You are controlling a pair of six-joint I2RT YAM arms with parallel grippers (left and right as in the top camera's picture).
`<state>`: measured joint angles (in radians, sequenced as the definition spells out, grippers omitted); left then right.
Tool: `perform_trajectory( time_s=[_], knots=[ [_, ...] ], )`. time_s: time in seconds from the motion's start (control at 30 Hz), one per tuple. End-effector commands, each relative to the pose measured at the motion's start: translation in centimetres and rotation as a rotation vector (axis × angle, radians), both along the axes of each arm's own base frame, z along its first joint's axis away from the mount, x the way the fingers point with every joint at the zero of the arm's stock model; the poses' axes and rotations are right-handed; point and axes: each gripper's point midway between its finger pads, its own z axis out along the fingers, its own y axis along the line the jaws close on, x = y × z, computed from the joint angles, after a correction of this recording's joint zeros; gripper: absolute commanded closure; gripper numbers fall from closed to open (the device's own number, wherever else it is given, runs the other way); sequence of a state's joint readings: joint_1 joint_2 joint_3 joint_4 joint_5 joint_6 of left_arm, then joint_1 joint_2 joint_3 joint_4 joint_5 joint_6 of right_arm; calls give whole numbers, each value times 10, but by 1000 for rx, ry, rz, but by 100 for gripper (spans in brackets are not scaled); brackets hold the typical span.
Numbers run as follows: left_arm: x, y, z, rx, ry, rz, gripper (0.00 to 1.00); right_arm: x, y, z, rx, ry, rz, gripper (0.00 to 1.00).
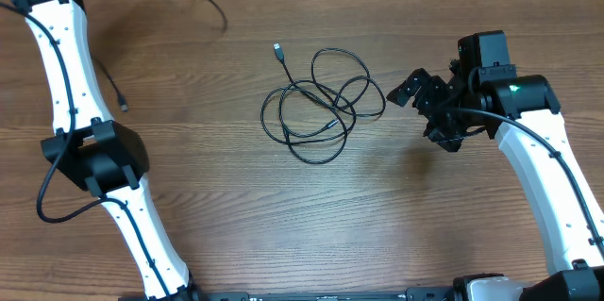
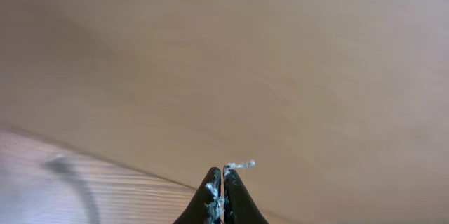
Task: Untangle cables
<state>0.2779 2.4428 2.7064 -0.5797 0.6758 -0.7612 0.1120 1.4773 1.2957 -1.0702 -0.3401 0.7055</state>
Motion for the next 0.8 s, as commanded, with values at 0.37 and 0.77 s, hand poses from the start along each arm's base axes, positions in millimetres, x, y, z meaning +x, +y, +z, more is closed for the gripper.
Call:
perform_trajectory(
  time_s=[0.37,0.77],
  knots=[
    [-45,-108,78,90,-95,-165,96,3,-1,7,-6,-27,2,0],
    [-85,52,-92,694,583,312,50,3,-1,7,-6,-27,2,0]
  ],
)
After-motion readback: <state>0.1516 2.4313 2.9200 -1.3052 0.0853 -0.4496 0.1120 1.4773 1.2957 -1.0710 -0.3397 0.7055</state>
